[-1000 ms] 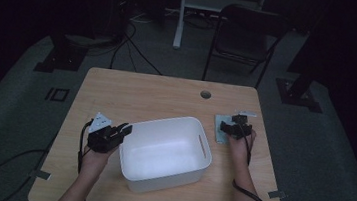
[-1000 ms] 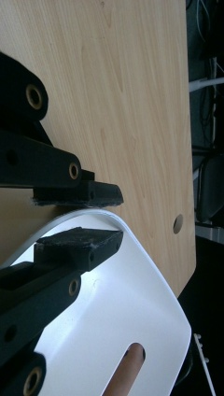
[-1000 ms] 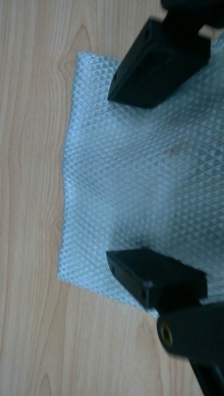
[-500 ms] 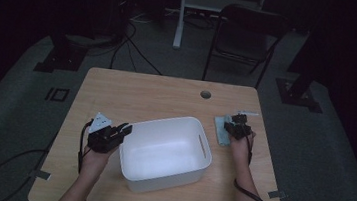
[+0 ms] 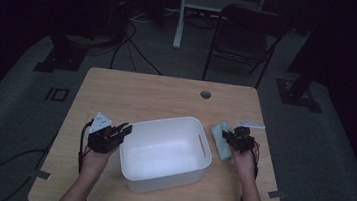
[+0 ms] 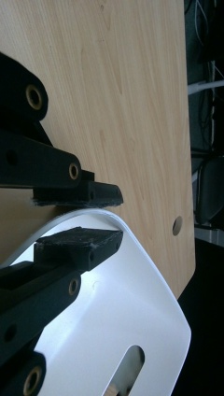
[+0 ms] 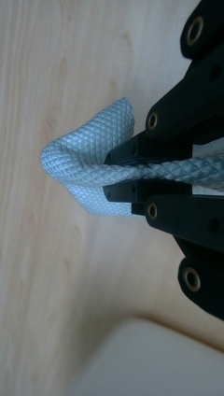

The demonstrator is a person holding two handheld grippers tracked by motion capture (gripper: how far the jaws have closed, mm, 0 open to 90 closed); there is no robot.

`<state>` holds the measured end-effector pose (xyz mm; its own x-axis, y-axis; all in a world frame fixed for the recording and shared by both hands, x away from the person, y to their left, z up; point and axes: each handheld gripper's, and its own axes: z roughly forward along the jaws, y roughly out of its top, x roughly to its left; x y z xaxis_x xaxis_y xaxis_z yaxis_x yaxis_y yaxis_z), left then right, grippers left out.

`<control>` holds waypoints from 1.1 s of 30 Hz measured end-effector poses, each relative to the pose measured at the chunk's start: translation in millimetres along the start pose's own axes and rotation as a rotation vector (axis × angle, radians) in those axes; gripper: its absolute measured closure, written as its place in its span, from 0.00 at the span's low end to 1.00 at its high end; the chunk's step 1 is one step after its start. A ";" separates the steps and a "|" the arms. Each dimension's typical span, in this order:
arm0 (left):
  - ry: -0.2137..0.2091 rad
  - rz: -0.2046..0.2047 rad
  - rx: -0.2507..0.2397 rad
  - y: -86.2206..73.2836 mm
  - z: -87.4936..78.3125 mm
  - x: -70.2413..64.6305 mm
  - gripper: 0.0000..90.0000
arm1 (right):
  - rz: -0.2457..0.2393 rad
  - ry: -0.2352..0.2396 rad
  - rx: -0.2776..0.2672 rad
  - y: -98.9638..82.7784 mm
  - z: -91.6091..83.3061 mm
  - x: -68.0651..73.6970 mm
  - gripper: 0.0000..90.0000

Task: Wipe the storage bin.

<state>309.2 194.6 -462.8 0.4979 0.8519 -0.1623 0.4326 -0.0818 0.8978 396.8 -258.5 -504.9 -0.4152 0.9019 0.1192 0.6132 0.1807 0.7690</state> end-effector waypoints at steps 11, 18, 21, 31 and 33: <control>-0.001 0.005 0.001 0.2 0.1 0.2 0.86 | -0.015 0.024 -0.045 -28.7 -50.7 12.4 0.93; -0.001 0.005 0.002 0.5 0.6 0.2 0.85 | -0.047 0.059 -0.090 -26.0 -68.4 17.3 0.93; -0.003 0.002 0.001 0.5 0.9 0.4 0.85 | -0.083 0.063 -0.118 -19.5 -82.1 23.7 0.93; 0.000 0.003 0.001 0.4 0.8 0.1 0.85 | -0.139 0.204 -0.236 -0.3 -132.5 45.0 0.93; -0.002 0.004 0.000 0.4 0.8 0.4 0.85 | -0.152 0.244 -0.258 2.3 -140.5 50.9 0.93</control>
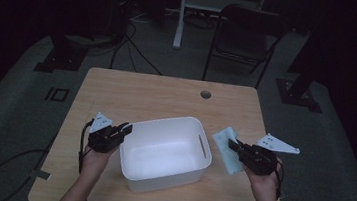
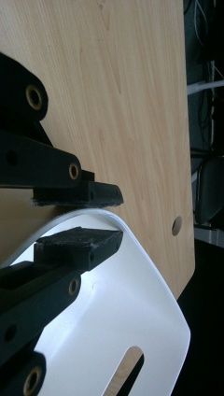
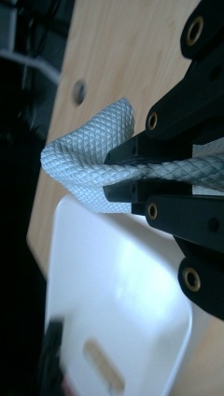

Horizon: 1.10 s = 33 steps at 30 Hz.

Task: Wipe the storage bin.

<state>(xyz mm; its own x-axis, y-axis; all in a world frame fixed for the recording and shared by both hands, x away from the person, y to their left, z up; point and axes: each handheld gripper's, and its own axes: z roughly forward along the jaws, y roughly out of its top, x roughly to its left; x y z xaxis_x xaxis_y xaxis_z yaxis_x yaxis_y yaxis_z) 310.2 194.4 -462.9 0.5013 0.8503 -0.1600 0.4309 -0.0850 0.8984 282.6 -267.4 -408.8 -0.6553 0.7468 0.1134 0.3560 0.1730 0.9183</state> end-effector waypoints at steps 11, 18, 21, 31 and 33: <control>0.001 0.005 0.002 0.2 -0.1 -0.1 0.85 | 0.014 0.181 0.008 2.6 3.4 12.0 0.93; 0.002 0.005 0.002 0.2 -0.2 -0.1 0.85 | -0.012 0.139 0.125 -9.8 28.1 13.3 0.93; 0.002 0.005 0.001 0.1 -0.2 0.0 0.86 | -0.022 0.113 0.149 -12.2 32.2 13.3 0.93; 0.007 0.008 0.005 0.7 0.3 -1.0 0.86 | 0.005 0.129 0.154 -18.8 41.0 12.2 0.94; 0.006 0.006 0.004 0.6 0.4 -0.9 0.86 | 0.009 0.123 0.158 -20.3 43.3 12.1 0.94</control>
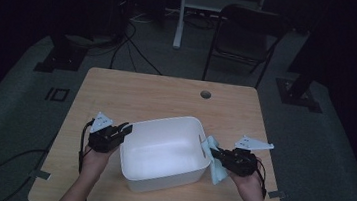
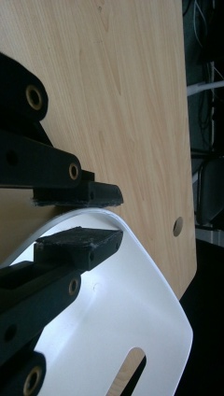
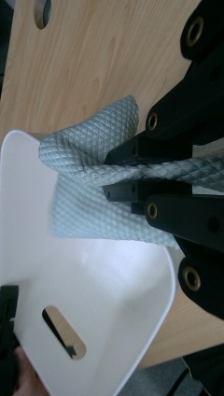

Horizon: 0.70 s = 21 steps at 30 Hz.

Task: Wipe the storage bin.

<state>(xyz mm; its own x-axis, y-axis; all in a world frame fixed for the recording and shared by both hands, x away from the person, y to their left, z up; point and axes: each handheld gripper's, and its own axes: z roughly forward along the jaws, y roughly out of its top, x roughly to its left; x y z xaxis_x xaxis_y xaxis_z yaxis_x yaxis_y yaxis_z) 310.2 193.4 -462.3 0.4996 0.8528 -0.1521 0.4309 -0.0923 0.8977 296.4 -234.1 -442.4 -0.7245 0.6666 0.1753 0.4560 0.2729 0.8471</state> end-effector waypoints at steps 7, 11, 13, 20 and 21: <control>-0.005 -0.001 -0.002 0.2 1.0 0.2 0.86 | 0.010 -0.006 0.036 -3.9 9.4 -1.8 0.94; -0.011 -0.001 0.000 0.2 0.7 1.0 0.86 | 0.015 -0.004 0.048 -5.8 13.0 -5.4 0.94; -0.011 0.000 0.000 0.4 0.9 0.9 0.86 | 0.022 -0.004 0.023 -2.7 9.0 -5.4 0.94; -0.014 0.000 0.001 0.5 1.0 1.0 0.85 | 0.026 0.010 -0.043 4.5 2.5 -4.9 0.94; -0.012 0.000 0.001 0.5 1.1 0.8 0.85 | 0.028 0.010 -0.040 4.2 4.1 -5.5 0.94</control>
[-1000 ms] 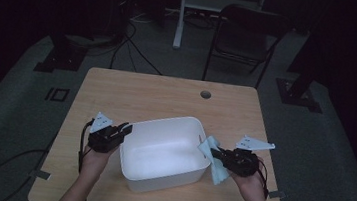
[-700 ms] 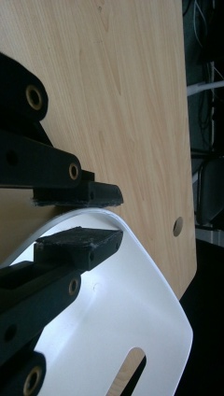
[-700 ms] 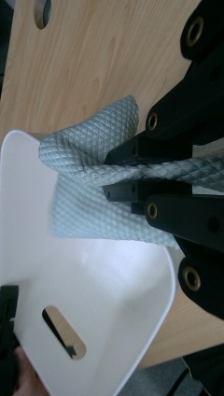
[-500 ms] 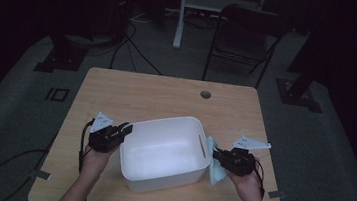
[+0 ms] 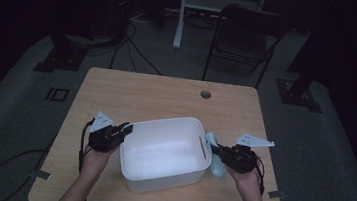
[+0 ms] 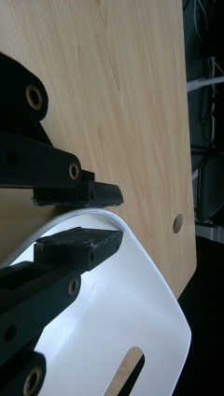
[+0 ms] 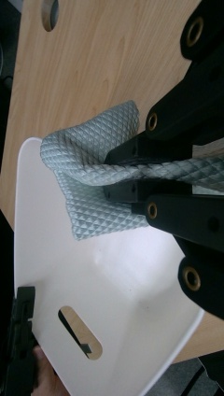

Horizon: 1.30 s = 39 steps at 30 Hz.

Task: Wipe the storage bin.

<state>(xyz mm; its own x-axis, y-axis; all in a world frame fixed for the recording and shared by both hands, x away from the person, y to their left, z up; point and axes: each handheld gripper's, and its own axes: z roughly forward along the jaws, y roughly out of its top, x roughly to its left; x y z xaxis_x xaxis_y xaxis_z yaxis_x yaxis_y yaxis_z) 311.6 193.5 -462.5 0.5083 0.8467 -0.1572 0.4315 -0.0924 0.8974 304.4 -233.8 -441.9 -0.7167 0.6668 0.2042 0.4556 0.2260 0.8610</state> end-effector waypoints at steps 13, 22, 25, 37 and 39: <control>-0.001 -0.003 -0.001 0.2 0.5 0.1 0.85 | 0.052 0.033 0.044 -11.4 17.5 -11.9 0.94; -0.002 0.002 0.002 0.5 0.9 -0.3 0.85 | 0.053 0.044 0.033 -4.6 17.8 -15.0 0.94; 0.002 0.003 0.001 0.4 1.0 -0.7 0.86 | 0.065 0.048 0.049 -8.5 24.9 -18.5 0.94; -0.017 0.043 0.036 4.0 0.6 1.1 0.85 | 0.066 0.044 0.061 -8.0 25.6 -20.8 0.94; -0.017 0.043 0.036 4.0 0.6 1.1 0.85 | 0.065 0.045 0.058 -7.5 25.1 -20.7 0.94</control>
<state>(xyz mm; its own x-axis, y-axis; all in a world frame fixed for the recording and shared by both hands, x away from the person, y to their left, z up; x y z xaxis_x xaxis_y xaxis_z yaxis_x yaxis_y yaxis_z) 314.4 193.7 -459.3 0.5391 0.8328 -0.1257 0.4350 -0.1476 0.8883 329.1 -231.5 -464.3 -0.7069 0.6493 0.2805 0.5309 0.2251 0.8170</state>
